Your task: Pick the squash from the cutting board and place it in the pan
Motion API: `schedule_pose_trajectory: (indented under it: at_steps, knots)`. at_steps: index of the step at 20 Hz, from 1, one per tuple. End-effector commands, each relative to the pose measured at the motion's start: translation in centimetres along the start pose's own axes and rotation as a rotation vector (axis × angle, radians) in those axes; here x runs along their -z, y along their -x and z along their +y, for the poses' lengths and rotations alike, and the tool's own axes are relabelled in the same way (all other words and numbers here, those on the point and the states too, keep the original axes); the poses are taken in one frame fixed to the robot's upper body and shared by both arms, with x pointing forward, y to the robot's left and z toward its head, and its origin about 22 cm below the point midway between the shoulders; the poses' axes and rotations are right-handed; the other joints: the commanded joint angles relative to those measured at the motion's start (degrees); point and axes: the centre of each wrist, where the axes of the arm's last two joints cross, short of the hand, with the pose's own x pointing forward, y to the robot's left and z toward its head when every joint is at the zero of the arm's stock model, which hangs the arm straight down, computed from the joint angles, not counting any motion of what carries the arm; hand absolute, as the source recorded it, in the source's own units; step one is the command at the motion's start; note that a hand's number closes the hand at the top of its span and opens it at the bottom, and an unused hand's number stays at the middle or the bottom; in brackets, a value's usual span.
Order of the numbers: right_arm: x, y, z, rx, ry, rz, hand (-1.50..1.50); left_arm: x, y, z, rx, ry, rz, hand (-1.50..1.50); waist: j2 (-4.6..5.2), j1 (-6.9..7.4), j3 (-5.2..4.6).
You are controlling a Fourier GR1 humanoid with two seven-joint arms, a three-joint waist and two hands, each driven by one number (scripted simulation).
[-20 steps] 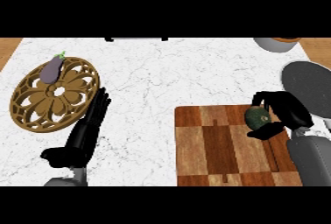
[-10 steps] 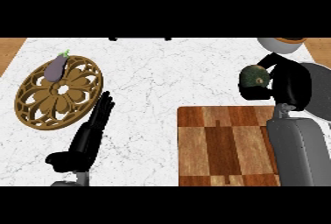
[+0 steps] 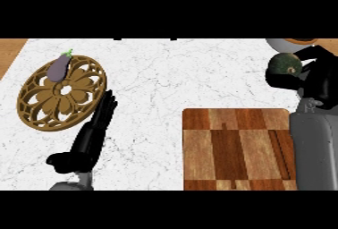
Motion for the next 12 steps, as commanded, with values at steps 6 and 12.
schedule_pose_trajectory:
  at_steps: [6, 12]
  knots:
    - [5.8, 8.8, -0.9, -0.107, 0.211, 0.033, 1.5, 1.2, 0.1, -1.0, 0.001, 0.011, 0.001, 0.0, 0.58, 0.59, 0.09]
    - [8.9, 12.6, -2.4, -0.095, 0.388, 0.054, 1.5, 0.5, -0.7, -0.6, 0.01, -0.001, -0.021, 0.0, 0.53, 1.31, 0.17]
